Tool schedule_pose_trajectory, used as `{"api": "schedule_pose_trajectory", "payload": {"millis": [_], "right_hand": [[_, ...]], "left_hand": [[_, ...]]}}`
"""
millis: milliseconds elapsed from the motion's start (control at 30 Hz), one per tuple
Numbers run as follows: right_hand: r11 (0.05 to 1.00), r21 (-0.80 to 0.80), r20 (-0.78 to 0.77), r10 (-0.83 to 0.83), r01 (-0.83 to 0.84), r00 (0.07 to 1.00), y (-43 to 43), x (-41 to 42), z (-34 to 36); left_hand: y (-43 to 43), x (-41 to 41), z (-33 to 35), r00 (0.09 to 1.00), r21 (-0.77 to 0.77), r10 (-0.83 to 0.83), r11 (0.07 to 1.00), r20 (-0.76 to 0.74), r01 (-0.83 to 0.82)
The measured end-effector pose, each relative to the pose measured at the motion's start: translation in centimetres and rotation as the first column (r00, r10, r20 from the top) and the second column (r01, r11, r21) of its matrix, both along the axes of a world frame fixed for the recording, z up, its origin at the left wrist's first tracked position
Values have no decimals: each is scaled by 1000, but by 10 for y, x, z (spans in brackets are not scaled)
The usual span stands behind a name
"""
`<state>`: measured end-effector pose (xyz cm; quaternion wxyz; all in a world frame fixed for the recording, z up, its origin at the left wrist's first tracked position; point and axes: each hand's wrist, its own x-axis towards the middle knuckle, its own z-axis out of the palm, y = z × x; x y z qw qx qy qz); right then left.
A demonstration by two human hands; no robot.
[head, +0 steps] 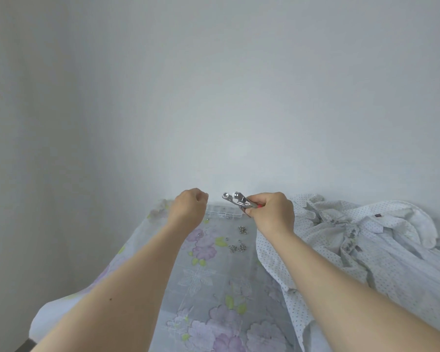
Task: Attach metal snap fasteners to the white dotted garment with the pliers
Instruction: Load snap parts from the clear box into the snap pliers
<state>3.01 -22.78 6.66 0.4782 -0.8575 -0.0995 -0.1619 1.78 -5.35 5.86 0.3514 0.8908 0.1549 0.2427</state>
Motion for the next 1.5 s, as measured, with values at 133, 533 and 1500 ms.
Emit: {"api": "schedule_pose_trajectory", "payload": {"millis": [133, 533, 1500], "right_hand": [[998, -59, 58, -27, 31, 998, -1, 4, -5], [987, -84, 55, -136, 140, 989, -14, 28, -19], [983, -87, 1, -160, 160, 987, -40, 92, -50]], "left_hand": [[-4, 5, -3, 1000, 17, -12, 1000, -16, 12], [-19, 27, -27, 981, 40, -155, 986, -120, 160], [-48, 126, -76, 924, 294, -189, 910, -331, 292]]}}
